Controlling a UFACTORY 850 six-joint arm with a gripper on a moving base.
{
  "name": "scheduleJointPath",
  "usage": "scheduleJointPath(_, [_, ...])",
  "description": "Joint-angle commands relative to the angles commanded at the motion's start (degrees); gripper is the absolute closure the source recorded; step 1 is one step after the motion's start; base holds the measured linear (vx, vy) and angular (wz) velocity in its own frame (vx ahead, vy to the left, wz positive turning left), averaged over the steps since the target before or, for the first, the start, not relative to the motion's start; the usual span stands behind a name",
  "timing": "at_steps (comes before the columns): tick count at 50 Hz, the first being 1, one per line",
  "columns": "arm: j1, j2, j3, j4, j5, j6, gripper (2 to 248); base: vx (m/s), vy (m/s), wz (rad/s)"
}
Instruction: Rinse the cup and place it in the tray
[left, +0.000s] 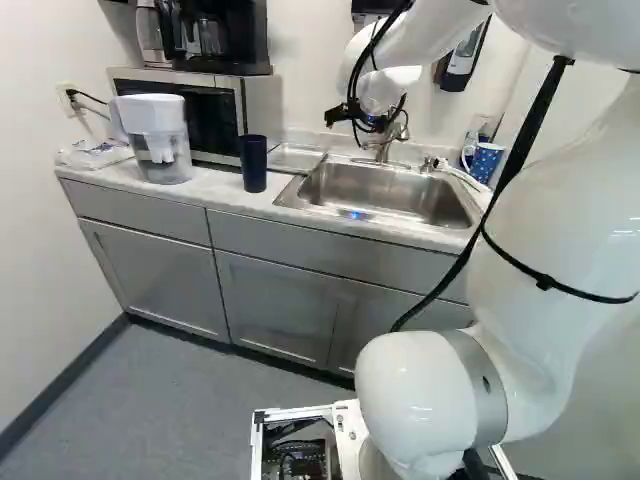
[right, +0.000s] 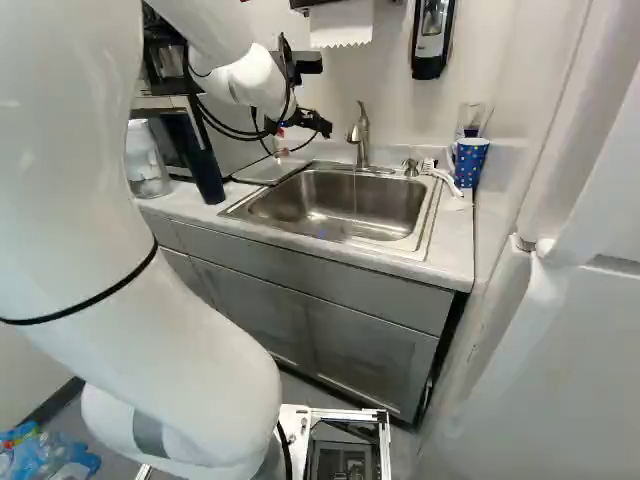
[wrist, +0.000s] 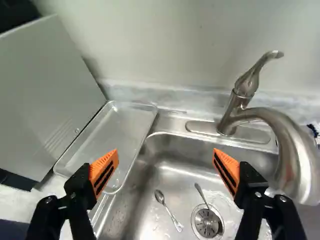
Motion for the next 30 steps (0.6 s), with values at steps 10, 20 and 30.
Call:
scheduleJointPath(10, [-0.2,-0.4,-0.4,0.0,4.7,0.0,3,0.000,0.000,0.000])
scheduleJointPath(20, [-1.1,-1.6,-1.6,-0.1,5.6,0.0,3,0.000,0.000,0.000])
scheduleJointPath(30, [-2.4,-3.4,-3.4,-1.7,6.1,0.0,3,0.000,0.000,0.000])
